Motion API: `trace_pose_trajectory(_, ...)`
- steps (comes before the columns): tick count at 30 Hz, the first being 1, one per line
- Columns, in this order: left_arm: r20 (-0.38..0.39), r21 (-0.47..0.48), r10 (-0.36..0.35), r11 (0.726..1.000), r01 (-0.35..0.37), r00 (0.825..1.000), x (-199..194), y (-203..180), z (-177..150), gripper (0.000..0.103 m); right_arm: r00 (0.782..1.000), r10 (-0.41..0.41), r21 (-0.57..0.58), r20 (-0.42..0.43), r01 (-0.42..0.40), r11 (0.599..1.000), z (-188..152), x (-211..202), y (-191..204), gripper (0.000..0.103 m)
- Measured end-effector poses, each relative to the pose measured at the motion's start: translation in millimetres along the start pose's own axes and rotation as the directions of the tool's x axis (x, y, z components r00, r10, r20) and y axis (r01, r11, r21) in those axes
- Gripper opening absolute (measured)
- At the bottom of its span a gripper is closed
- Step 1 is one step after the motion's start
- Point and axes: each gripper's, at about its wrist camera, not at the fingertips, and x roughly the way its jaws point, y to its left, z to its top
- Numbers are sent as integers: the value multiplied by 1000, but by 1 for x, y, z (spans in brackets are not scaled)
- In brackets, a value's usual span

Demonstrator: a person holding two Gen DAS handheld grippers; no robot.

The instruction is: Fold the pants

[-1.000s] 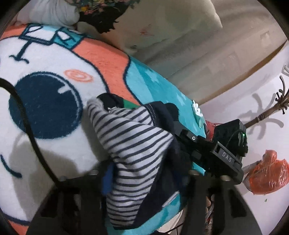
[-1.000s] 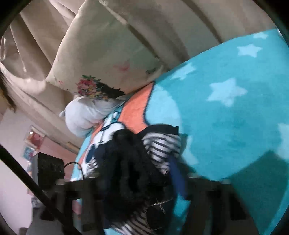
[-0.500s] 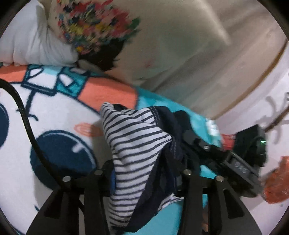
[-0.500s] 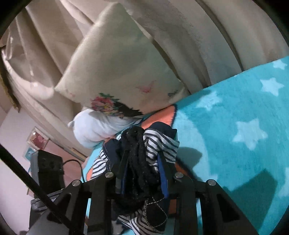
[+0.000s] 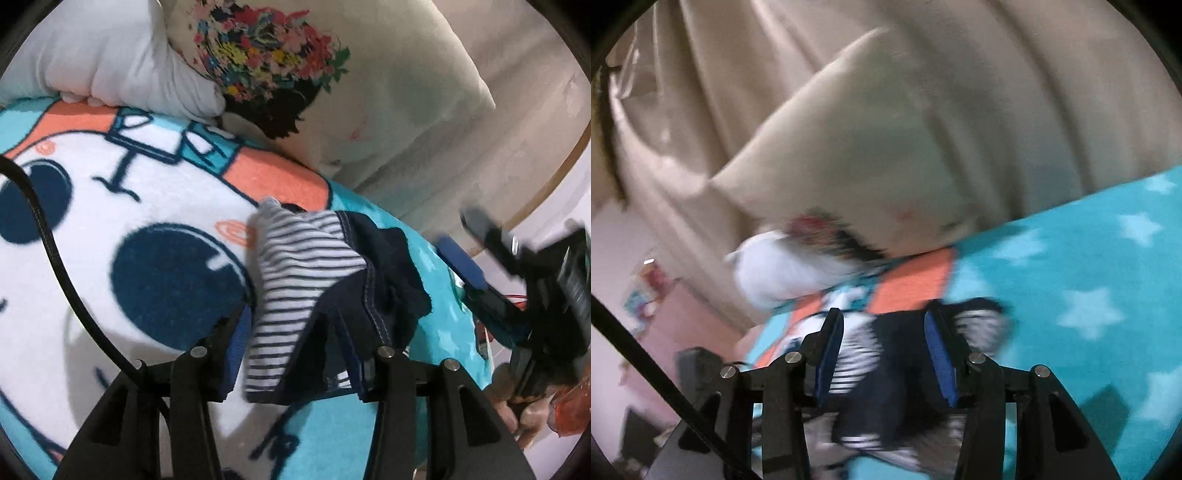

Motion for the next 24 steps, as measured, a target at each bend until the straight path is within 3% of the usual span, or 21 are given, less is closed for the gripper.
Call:
trace_pose_trajectory(2,-63,9,17,1000,-17,998,14,-1,-8,45,993,92,47,-78,-88,995,3,25,6,51)
trace_pose_trajectory(5,-49,36,46,998,-45,998,22,-6,-12,45,949,203,173,-242,-164,971,3,81,-1,52)
trace_pose_trajectory(7,-51,38,48,998,-46,998,24,-6,-13,45,932,204,243,-299,-133,961,-1,109,-15,48)
trace_pose_trajectory(8,-54,36,43,999,-41,998,26,-6,-12,45,935,187,263,-302,-107,959,-1,115,-23,43)
trace_pose_trajectory(10,-57,32,32,999,-30,998,25,-4,-13,45,955,93,240,-283,-23,970,4,115,-31,27)
trace_pose_trajectory(12,-57,37,29,999,-27,998,28,-5,-12,45,967,-75,144,-242,112,983,9,102,-32,25)
trace_pose_trajectory(14,-59,45,29,999,-27,998,29,-6,-12,46,961,-171,89,-217,194,977,10,95,-29,25)
trace_pose_trajectory(17,-72,34,5,999,-2,997,22,-3,-11,46,959,-217,70,-183,233,970,10,79,-23,28)
trace_pose_trajectory(19,-55,35,0,999,2,998,11,-3,-11,46,970,-200,68,-139,211,975,9,62,-20,51)
trace_pose_trajectory(20,-36,48,8,999,-7,999,3,-3,-11,46,972,-208,61,-109,215,975,5,50,-17,56)
trace_pose_trajectory(24,103,111,93,988,-105,990,-35,-11,-15,58,973,-231,46,-17,231,972,-12,14,-11,58)
